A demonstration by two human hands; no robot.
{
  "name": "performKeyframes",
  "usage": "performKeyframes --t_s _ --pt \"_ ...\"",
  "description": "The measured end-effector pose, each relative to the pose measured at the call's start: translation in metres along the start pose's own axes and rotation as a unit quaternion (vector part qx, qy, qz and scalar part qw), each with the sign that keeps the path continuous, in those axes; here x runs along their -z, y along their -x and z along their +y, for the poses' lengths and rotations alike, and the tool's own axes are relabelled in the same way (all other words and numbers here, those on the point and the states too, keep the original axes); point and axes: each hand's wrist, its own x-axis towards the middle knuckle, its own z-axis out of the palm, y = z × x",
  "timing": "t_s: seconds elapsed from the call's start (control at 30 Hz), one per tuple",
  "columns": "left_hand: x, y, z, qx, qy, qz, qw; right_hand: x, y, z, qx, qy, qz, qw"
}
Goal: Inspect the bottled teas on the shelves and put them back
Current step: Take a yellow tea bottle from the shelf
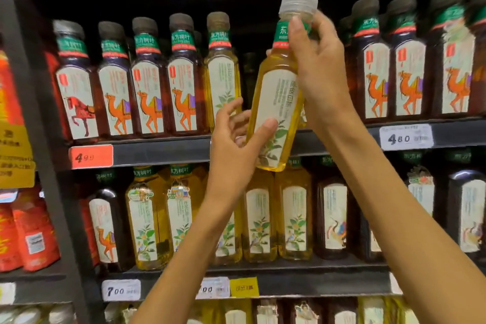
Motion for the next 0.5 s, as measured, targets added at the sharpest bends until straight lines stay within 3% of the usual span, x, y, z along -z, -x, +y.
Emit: performKeyframes --t_s 0.27,0.5 --pt "-0.015 -0.031 -0.008 -0.09 -0.056 0.031 0.994 -0.006 -0.03 0.01 -0.001 -0.019 0.011 1.0" --pt "-0.02 -0.046 -0.015 -0.091 -0.068 0.043 0.993 -0.01 -0.051 0.021 0.061 0.045 -0.029 0.997"
